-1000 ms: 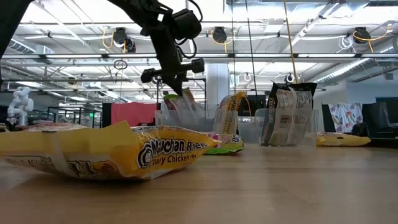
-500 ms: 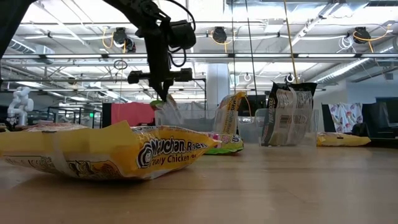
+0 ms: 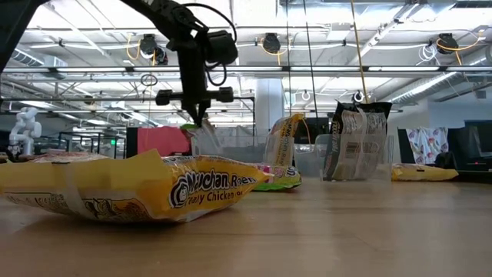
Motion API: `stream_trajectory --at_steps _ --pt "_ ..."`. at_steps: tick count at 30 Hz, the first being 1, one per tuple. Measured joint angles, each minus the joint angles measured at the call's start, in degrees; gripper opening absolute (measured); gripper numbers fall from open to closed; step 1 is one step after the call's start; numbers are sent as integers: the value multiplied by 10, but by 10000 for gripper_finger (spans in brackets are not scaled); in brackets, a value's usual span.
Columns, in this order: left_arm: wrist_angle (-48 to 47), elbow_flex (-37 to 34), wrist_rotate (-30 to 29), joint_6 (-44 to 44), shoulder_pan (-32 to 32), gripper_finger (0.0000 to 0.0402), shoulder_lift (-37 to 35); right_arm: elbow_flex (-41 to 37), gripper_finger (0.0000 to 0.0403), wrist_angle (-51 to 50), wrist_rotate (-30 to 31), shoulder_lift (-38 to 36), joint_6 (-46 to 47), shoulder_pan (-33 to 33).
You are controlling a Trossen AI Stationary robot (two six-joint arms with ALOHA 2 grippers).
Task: Sort Maruchan noodles
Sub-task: Put the green noodle pack into the black bin
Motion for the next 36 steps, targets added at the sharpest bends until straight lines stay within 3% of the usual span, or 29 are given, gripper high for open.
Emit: stream_trajectory --at_steps 21,30,36 --pt "42 0 17 7 10 6 0 0 0 0 0 0 0 0" --pt "74 0 17 58 10 8 0 0 0 -1 0 0 0 0" --pt "74 0 40 58 19 35 0 0 0 -21 -1 0 0 0"
